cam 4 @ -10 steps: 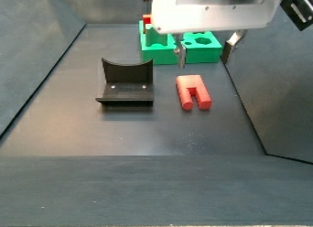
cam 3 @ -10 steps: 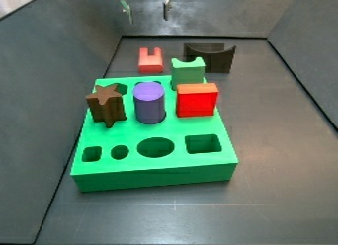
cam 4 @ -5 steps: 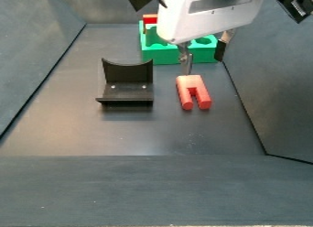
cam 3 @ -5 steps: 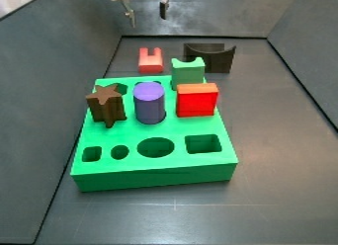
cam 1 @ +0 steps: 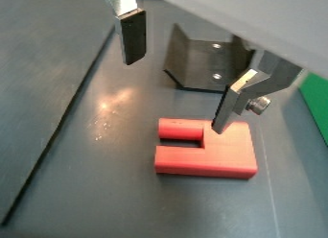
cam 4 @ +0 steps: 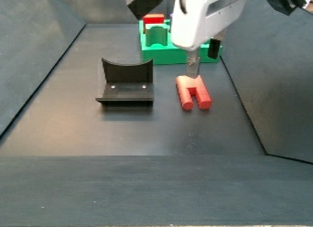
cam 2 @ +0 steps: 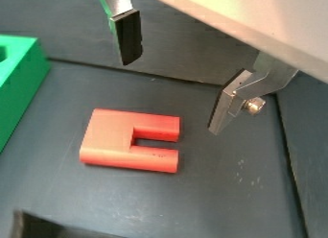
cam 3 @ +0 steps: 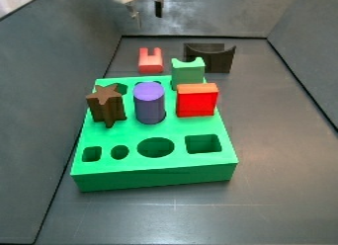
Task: Pick up the square-circle object. Move up. Rotate the square-circle object. Place the square-circle object on the fixture. Regrasp the square-circle object. Move to above the board. Insert the square-circle object.
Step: Rotate the square-circle object.
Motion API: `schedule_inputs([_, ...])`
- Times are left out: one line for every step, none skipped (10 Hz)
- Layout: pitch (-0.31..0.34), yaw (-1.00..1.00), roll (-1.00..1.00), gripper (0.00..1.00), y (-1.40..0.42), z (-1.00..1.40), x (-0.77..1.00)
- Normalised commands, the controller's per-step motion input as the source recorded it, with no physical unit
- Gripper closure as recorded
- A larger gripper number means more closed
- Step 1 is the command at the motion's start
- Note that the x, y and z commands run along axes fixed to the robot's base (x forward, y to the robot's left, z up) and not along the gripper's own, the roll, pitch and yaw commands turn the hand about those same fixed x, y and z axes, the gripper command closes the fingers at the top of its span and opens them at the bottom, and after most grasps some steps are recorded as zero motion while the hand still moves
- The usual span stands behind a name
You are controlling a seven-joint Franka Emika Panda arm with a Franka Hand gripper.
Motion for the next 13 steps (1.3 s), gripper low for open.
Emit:
schedule_inputs([-0.005, 1.0, 0.0, 0.0, 0.0, -0.03, 0.03])
schedule_inputs([-0.005, 1.0, 0.0, 0.0, 0.0, -0.03, 0.03])
schedule_inputs([-0.005, 1.0, 0.0, 0.0, 0.0, -0.03, 0.03])
schedule_inputs([-0.005, 1.0, 0.0, 0.0, 0.0, -0.03, 0.03])
schedule_inputs([-0.006, 1.0, 0.0, 0.0, 0.0, -0.03, 0.03])
schedule_inputs([-0.006, 1.0, 0.0, 0.0, 0.0, -0.03, 0.03])
schedule_inputs([-0.006, 1.0, 0.0, 0.0, 0.0, -0.03, 0.03])
schedule_inputs([-0.006, 1.0, 0.0, 0.0, 0.0, -0.03, 0.03])
schedule_inputs([-0.006, 1.0, 0.0, 0.0, 0.0, -0.03, 0.03])
schedule_inputs([-0.007, 1.0, 0.0, 0.0, 0.0, -0.03, 0.03])
schedule_inputs([-0.007, 1.0, 0.0, 0.0, 0.0, -0.03, 0.03])
schedule_inputs([-0.007, 1.0, 0.0, 0.0, 0.0, -0.03, 0.03])
schedule_inputs([-0.008, 1.0, 0.0, 0.0, 0.0, -0.03, 0.03])
